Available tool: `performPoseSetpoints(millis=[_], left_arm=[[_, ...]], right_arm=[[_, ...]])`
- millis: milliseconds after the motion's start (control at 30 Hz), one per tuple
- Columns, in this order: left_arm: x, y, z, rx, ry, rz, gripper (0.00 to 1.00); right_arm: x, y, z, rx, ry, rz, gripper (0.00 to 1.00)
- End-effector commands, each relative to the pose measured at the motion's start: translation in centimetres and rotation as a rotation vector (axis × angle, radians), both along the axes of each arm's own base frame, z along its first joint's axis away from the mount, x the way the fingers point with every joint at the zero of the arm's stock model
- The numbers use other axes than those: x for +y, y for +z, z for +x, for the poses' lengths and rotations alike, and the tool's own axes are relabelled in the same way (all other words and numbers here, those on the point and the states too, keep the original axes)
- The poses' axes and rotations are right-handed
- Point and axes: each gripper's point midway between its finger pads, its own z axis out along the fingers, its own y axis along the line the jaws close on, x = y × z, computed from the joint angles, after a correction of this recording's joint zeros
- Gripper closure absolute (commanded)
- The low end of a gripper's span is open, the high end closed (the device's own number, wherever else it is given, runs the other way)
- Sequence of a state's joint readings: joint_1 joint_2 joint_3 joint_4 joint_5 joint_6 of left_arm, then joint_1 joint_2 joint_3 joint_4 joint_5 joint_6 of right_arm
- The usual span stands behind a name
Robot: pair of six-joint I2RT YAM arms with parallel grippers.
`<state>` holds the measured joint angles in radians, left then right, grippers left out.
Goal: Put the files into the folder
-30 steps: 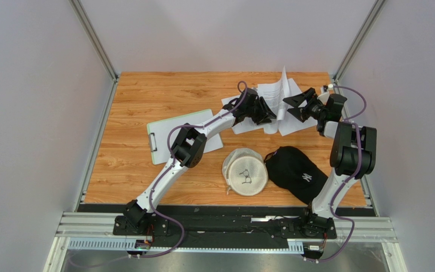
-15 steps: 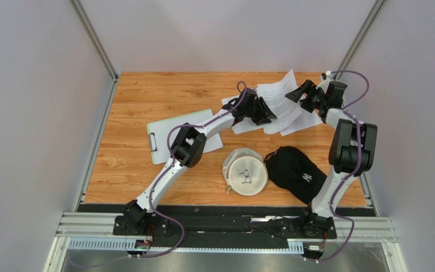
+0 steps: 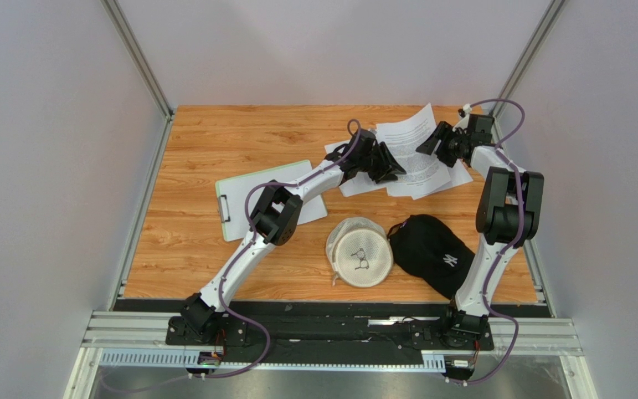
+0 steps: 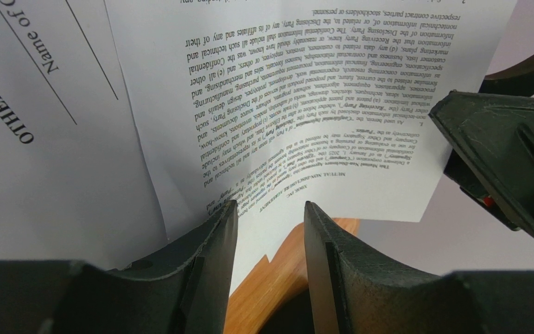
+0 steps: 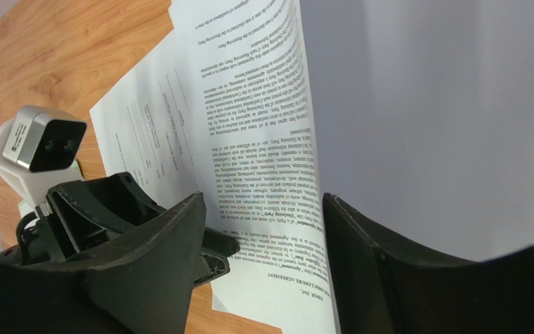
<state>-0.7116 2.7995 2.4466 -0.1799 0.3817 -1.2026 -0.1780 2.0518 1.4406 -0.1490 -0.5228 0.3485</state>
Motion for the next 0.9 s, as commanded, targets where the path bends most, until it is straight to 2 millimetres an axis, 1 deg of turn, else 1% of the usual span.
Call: performPoseSetpoints(millis=[0,33,67,100,133,167,200,233,267,300,333,367,400,433,467,500,533,567,600,633,667,700,733,767,800,833,867], left_arm=[[0.6,0.2,0.3,-0.015,-0.015,0.011,0.50],[0.6,0.4,0.3,-0.016,-0.016,0.008,0.50],[0.7,0.8,0.5,-0.022,-0.017,0.004,0.50],[0.6,1.2,0.4,-0.032,-0.022,0.005,0.50],[0.7,1.8,0.5,-0.058,-0.037,0.015,0.48],[0.7,2.6,0.5,-0.074,-0.049,0.014,0.47],[0.6,4.6,0.8,-0.109,-0.062,-0.004,0.46],[0.8,6.1,0.7,-0.132,-0.079,-0.003,0.40],[0.9,7.7,0.4,-0.148,-0.103,-0.020,0.36],[1.3,9.4,0.5,-0.169,-0.113,-0.034,0.32],[2.4,10.5,0.7,-0.191,-0.122,-0.015,0.24],[3.4,14.6,0.4,-0.243,-0.133,-0.028,0.21],[4.4,16.4,0.1,-0.270,-0.143,-0.020,0.19],[6.8,16.0,0.1,-0.275,-0.164,0.047,0.16],[8.8,20.9,-0.7,-0.352,-0.154,0.054,0.14],[10.8,22.2,-1.1,-0.375,-0.144,0.091,0.14],[14.0,19.9,-1.2,-0.349,-0.143,0.187,0.13],[17.1,24.9,-2.2,-0.438,-0.079,0.208,0.12],[19.4,25.5,-2.7,-0.454,-0.046,0.247,0.11],[23.1,22.5,-3.2,-0.402,-0.019,0.340,0.10],[26.4,25.9,-4.6,-0.463,0.065,0.375,0.10],[28.8,26.0,-5.4,-0.460,0.105,0.416,0.10],[32.3,23.0,-6.4,-0.386,0.138,0.496,0.10],[35.1,25.1,-8.1,-0.430,0.207,0.528,0.10],[37.3,22.4,-9.4,-0.368,0.226,0.590,0.10],[40.6,23.0,-10.8,-0.365,0.296,0.627,0.10],[42.4,22.2,-11.6,-0.338,0.340,0.664,0.10]], right_arm=[[-1.5,2.5,0.7,0.010,-0.024,-0.087,0.51],[-1.7,1.6,0.4,0.049,-0.031,-0.094,0.54],[-2.0,2.0,0.7,0.047,-0.040,-0.103,0.60],[-2.1,1.9,0.6,0.050,-0.045,-0.106,0.73],[-2.1,2.2,0.8,0.038,-0.046,-0.108,0.80],[-2.1,3.0,1.1,0.022,-0.046,-0.109,0.86],[-2.0,3.5,0.9,0.029,-0.046,-0.108,0.95],[-2.2,4.2,1.0,0.032,-0.059,-0.113,1.00],[-2.3,5.3,1.2,0.021,-0.072,-0.115,1.00],[-2.5,7.0,1.5,0.006,-0.087,-0.116,1.00],[-2.4,8.3,1.6,-0.010,-0.092,-0.112,1.00],[-2.1,9.8,1.7,-0.014,-0.117,-0.086,1.00],[-2.0,13.1,1.5,-0.049,-0.143,-0.074,1.00],[-1.7,14.7,1.4,-0.071,-0.165,-0.063,1.00],[-0.4,16.7,1.2,-0.083,-0.203,-0.007,1.00],[0.5,19.7,0.6,-0.144,-0.216,0.014,1.00],[1.5,21.2,0.3,-0.173,-0.229,0.049,1.00],[3.8,22.3,0.0,-0.187,-0.220,0.094,1.00],[5.6,25.7,-0.3,-0.256,-0.250,0.219,1.00],[7.4,24.5,-0.8,-0.230,-0.236,0.287,1.00],[10.8,24.5,-1.4,-0.218,-0.206,0.349,1.00],[12.8,26.2,-1.3,-0.262,-0.209,0.431,1.00],[14.2,26.3,-1.3,-0.278,-0.215,0.434,1.00],[17.5,26.2,-2.0,-0.257,-0.186,0.450,1.00],[19.1,26.9,-2.0,-0.277,-0.177,0.488,1.00],[20.7,26.7,-1.9,-0.265,-0.175,0.543,1.00],[23.2,26.4,-2.6,-0.262,-0.157,0.567,1.00]])
